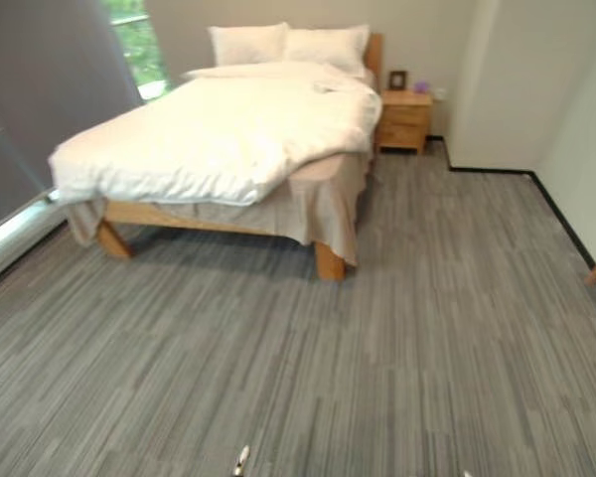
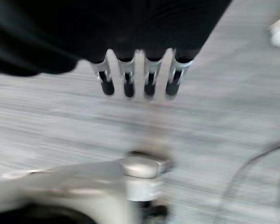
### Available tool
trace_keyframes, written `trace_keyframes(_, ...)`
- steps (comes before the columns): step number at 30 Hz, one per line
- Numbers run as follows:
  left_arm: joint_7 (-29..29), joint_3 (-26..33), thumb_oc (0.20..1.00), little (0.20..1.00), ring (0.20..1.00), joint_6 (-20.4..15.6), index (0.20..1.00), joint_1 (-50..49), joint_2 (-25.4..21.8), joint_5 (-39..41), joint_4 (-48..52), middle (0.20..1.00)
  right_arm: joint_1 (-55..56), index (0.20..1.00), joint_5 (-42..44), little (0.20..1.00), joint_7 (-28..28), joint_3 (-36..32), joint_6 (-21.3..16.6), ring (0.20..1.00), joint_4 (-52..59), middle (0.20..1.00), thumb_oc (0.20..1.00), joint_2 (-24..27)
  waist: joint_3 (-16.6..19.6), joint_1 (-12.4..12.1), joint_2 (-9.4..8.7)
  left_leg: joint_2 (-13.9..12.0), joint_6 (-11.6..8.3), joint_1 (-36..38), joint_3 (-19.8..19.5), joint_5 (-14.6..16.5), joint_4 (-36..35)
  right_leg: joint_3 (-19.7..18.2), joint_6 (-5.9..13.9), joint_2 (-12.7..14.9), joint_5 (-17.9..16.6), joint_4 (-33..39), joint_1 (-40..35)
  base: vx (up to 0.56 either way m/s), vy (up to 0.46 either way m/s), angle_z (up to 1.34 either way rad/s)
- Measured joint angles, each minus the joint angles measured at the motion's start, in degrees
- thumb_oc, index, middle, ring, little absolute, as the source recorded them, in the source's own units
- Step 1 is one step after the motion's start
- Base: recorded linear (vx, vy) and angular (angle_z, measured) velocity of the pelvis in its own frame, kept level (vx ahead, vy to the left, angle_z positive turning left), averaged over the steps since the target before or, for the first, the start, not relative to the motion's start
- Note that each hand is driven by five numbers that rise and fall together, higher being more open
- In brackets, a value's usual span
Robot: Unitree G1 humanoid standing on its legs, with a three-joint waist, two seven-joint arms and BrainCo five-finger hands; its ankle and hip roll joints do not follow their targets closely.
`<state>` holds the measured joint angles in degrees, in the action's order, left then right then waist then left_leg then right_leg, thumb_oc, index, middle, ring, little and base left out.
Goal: Making the bed.
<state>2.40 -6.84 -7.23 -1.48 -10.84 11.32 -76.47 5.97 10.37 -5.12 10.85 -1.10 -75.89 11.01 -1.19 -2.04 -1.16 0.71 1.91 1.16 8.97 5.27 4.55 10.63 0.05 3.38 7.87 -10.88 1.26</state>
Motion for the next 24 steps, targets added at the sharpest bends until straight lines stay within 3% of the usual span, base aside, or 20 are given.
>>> trace_keyframes(4, 0.25, -0.59, 1.0, 1.0, 1.0, 0.08, 1.0, 0.36, 0.04, -0.9, -2.54, 1.0, -5.57, 1.0, 3.23, 1.0, -0.78, 0.51, -3.01, 1.0, 2.1, 1.0, 1.0, 0.32, 0.36, 0.03, 0.06, -0.04, -0.06, 1.18, 0.17, -1.16, -2.58, 1.11, 0.31, -0.04, -1.5, 3.02, -1.45, 0.01, 0.006, 0.0)
trace_keyframes(6, 0.93, -0.62, 1.0, 1.0, 1.0, 0.08, 1.0, -0.02, -0.63, -0.96, -1.55, 1.0, -7.32, 1.0, 6.12, 1.0, -0.74, -0.65, -3.65, 1.0, 4.22, 1.0, 1.0, 0.32, 0.47, -1.37, -0.89, -0.01, -0.07, 1.76, -0.11, -1.67, -3.69, 1.84, 0.26, -0.14, -1.83, 4.34, -2.28, 0.04, 0.02, 0.1)
trace_keyframes(8, 1.45, -2.1, 1.0, 1.0, 1.0, 0.15, 1.0, -0.05, -0.77, -1.19, 1.03, 1.0, -7.6, 1.0, 10.83, 1.0, -0.67, -3.16, -4.0, 1.0, 5.49, 1.0, 1.0, 0.51, 0.52, -1.86, -0.7, 0.11, 0.27, 2.16, -0.34, -1.92, -4.31, 2.15, 0.27, -0.2, -2.11, 5.31, -2.96, 0.01, 0.018, 0.07)
trace_keyframes(11, 1.84, -2.25, 1.0, 1.0, 1.0, -1.2, 1.0, 1.0, -1.98, -1.08, 8.21, 1.0, -7.33, 1.0, 15.65, 1.0, 0.46, -3.79, -5.52, 1.0, 11.17, 1.0, 1.0, 1.82, -0.11, -1.7, -0.12, 0.17, 0.5, 2.45, -0.42, -2.57, -4.7, 2.46, 0.46, -0.37, -3.46, 7.09, -3.79, 0.01, 0.016, 0.02)
trace_keyframes(13, 1.7, -3.67, 1.0, 1.0, 1.0, 0.23, 1.0, -0.92, -5.81, -1.02, 24.05, 1.0, -2.15, 1.0, 17.14, 1.0, 0.57, -3.94, -3.19, 1.0, 30.53, 1.0, 1.0, 5.19, -1.68, -1.26, 1.01, 0.32, 0.57, 3.2, -0.47, -2.77, -5.59, 2.45, 0.57, -0.5, -4.06, 8.43, -4.71, 0.01, 0.019, -0.01)
trace_keyframes(14, 1.96, -5.72, 1.0, 1.0, 1.0, -0.59, 1.0, -1.56, -9.47, -1.02, 33.36, 1.0, -0.09, 1.0, 17.13, 1.0, 0.61, -3.56, -4.95, 1.0, 38.81, 1.0, 1.0, 7.62, -2.57, -1.18, 1.5, 0.35, 0.57, 3.53, -0.36, -3.31, -6.45, 2.37, 0.66, -0.58, -4.53, 8.91, -4.8, 0.02, 0.033, -0.02)
trace_keyframes(15, 2.0, -4.37, 1.0, 1.0, 1.0, -3.19, 1.0, -0.62, -11.21, -1.15, 36.03, 1.0, -0.97, 1.0, 16.79, 1.0, 0.67, -4.12, -7.11, 1.0, 40.76, 1.0, 1.0, 8.75, -2.68, -1.03, 2.05, 0.33, 0.6, 4.0, -0.33, -3.76, -7.04, 2.39, 0.95, -0.7, -5.18, 9.5, -5.36, 0.04, 0.043, -0.06)
trace_keyframes(16, 2.37, -2.89, 1.0, 1.0, 1.0, -3.36, 1.0, 0.46, -12.75, -1.1, 40.9, 1.0, -1.21, 1.0, 16.38, 1.0, 0.33, -3.99, -6.5, 1.0, 45.48, 1.0, 1.0, 11.29, -3.03, -0.6, 1.53, 0.46, 0.59, 4.28, -0.23, -3.74, -7.58, 2.29, 1.0, -0.84, -5.74, 11.03, -6.0, 0.0, 0.0, 0.0)
trace_keyframes(19, 3.52, 0.41, 1.0, 1.0, 1.0, -5.98, 1.0, 2.26, -12.54, -0.1, 44.63, 1.0, -2.95, 1.0, 14.39, 1.0, 0.31, -5.36, -8.44, 1.0, 47.04, 1.0, 1.0, 11.95, -2.98, -0.19, 1.82, 0.52, 0.54, 5.22, 0.07, -3.78, -8.47, 1.9, 1.39, -1.04, -6.18, 13.14, -7.29, 0.03, 0.031, -0.07)
trace_keyframes(24, 3.74, -1.84, 1.0, 1.0, 1.0, -5.97, 1.0, 0.96, -11.06, 0.27, 46.45, 1.0, -1.56, 1.0, 12.1, 1.0, 0.34, -5.2, -8.61, 1.0, 48.58, 1.0, 1.0, 8.91, -3.93, 0.22, 0.64, 0.57, 0.38, 4.89, 1.23, -4.14, -9.75, 0.88, 1.56, -1.51, -7.83, 16.52, -7.39, 0.06, 0.054, -0.12)
